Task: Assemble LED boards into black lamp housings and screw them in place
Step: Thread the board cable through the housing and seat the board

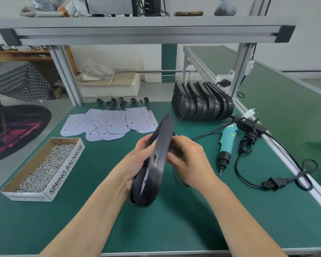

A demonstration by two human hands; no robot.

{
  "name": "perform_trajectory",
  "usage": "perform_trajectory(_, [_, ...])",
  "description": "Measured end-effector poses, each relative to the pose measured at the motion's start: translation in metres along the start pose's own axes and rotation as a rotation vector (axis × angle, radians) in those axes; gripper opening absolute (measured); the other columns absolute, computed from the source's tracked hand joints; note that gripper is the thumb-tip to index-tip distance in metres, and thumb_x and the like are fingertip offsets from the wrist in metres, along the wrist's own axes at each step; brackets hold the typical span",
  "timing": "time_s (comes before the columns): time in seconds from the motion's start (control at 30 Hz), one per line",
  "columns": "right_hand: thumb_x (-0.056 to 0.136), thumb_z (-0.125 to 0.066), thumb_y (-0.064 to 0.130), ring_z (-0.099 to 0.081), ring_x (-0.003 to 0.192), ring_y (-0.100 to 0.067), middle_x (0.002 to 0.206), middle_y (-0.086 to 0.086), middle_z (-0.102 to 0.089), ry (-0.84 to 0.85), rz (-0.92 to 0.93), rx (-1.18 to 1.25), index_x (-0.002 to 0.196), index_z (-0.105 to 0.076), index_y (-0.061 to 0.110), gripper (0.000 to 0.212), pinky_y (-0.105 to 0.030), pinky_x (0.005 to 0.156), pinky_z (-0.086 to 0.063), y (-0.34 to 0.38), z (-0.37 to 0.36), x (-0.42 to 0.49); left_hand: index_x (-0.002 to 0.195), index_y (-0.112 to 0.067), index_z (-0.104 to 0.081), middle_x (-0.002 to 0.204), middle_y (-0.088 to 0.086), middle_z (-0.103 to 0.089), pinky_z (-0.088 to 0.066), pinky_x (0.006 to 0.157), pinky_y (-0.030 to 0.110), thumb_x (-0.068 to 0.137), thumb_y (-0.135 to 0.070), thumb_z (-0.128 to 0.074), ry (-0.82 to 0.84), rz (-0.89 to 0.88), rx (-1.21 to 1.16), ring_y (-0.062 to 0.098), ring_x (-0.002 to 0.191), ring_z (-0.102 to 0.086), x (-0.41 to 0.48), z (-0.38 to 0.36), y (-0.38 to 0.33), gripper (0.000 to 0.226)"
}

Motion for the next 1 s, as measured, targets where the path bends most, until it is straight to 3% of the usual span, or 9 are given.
perform_trajectory(0.07, [0.089,-0.069,0.005,-0.059,0.096,-0.009,0.107,-0.001,-0.061,-0.073,-0.044,0.034,0.127,-0.065,0.017,0.040,-0.021,0.087,-0.048,0.002,0.014,0.003,0.133,-0.032,-0.053,0.109,-0.003,-0.074,-0.058,0.064,0.027,0.082,-0.028,-0.079,-0.002,-0.149,0.095,0.015,0.080,-0.073,0.002,0.003,-0.007,0.058])
perform_trajectory(0.17, [0.089,-0.063,0.041,-0.056,0.060,-0.010,0.075,0.004,-0.067,-0.308,-0.376,0.389,0.091,-0.074,0.025,0.020,-0.029,0.055,-0.047,0.001,0.047,0.006,0.129,-0.035,-0.057,0.120,0.000,-0.072,-0.059,0.074,0.033,0.079,-0.024,-0.081,-0.035,-0.262,0.153,0.019,0.096,-0.072,0.001,0.006,-0.018,0.056])
perform_trajectory(0.23, [0.081,-0.050,0.073,-0.059,0.053,-0.014,0.071,-0.005,-0.070,0.048,-0.591,0.672,0.093,-0.076,0.023,0.058,-0.026,0.046,-0.045,0.005,0.049,0.004,0.112,-0.034,-0.066,0.113,0.003,-0.074,-0.059,0.074,0.031,0.081,-0.023,-0.080,-0.037,-0.332,0.208,0.020,0.094,-0.073,-0.001,0.004,-0.021,0.036])
perform_trajectory(0.3, [0.075,-0.049,0.082,-0.073,0.079,-0.014,0.097,-0.002,-0.078,0.311,-0.619,0.723,0.111,-0.075,0.023,0.073,-0.025,0.065,-0.056,0.009,0.038,-0.002,0.106,-0.033,-0.067,0.109,0.001,-0.075,-0.058,0.074,0.026,0.082,-0.023,-0.079,-0.012,-0.386,0.298,0.019,0.095,-0.074,-0.003,-0.002,-0.021,0.029])
perform_trajectory(0.4, [0.084,-0.069,0.053,-0.070,0.112,-0.023,0.116,-0.006,-0.075,0.199,-0.609,0.913,0.114,-0.076,0.015,0.049,-0.036,0.097,-0.057,0.012,0.028,0.001,0.111,-0.030,-0.062,0.107,-0.003,-0.076,-0.057,0.073,0.021,0.086,-0.022,-0.079,0.010,-0.402,0.391,0.016,0.095,-0.074,-0.003,-0.010,-0.016,0.031])
perform_trajectory(0.6, [0.080,-0.065,0.000,-0.073,0.088,-0.031,0.098,-0.019,-0.076,0.021,-0.611,0.927,0.097,-0.075,-0.001,0.019,-0.042,0.083,-0.058,0.001,0.016,0.000,0.118,-0.026,-0.057,0.108,-0.005,-0.075,-0.055,0.076,0.016,0.090,-0.016,-0.075,0.037,-0.399,0.438,0.011,0.098,-0.073,-0.006,-0.010,-0.014,0.034])
perform_trajectory(0.77, [0.062,-0.060,0.005,-0.068,0.089,-0.036,0.103,-0.028,-0.072,0.003,-0.578,0.915,0.102,-0.067,-0.013,0.044,-0.048,0.087,-0.056,-0.002,0.010,-0.002,0.117,-0.025,-0.058,0.108,-0.001,-0.075,-0.056,0.077,0.021,0.088,-0.015,-0.075,0.034,-0.388,0.407,0.015,0.097,-0.073,-0.006,-0.006,-0.009,0.035])
perform_trajectory(0.93, [0.058,-0.056,0.010,-0.045,0.079,-0.030,0.087,-0.015,-0.047,-0.077,-0.579,0.896,0.086,-0.046,-0.021,0.043,-0.042,0.077,-0.038,-0.005,0.001,-0.001,0.113,-0.028,-0.058,0.109,0.001,-0.074,-0.059,0.083,0.031,0.084,-0.022,-0.075,0.000,-0.430,0.431,0.021,0.100,-0.072,-0.004,-0.005,-0.006,0.034])
perform_trajectory(1.0, [0.061,-0.059,0.012,-0.053,0.079,-0.031,0.085,-0.018,-0.055,-0.047,-0.619,0.898,0.089,-0.053,-0.019,0.043,-0.040,0.078,-0.044,-0.006,0.003,0.000,0.115,-0.027,-0.058,0.110,0.000,-0.074,-0.059,0.085,0.032,0.084,-0.023,-0.074,-0.021,-0.453,0.453,0.021,0.101,-0.072,-0.004,-0.004,-0.005,0.035])
Point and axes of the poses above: each hand's wrist, its own x-axis towards the middle knuckle, its own z-axis out of the back of the hand, y = z × x, the point moved 1 cm from there along x, towards the middle knuckle
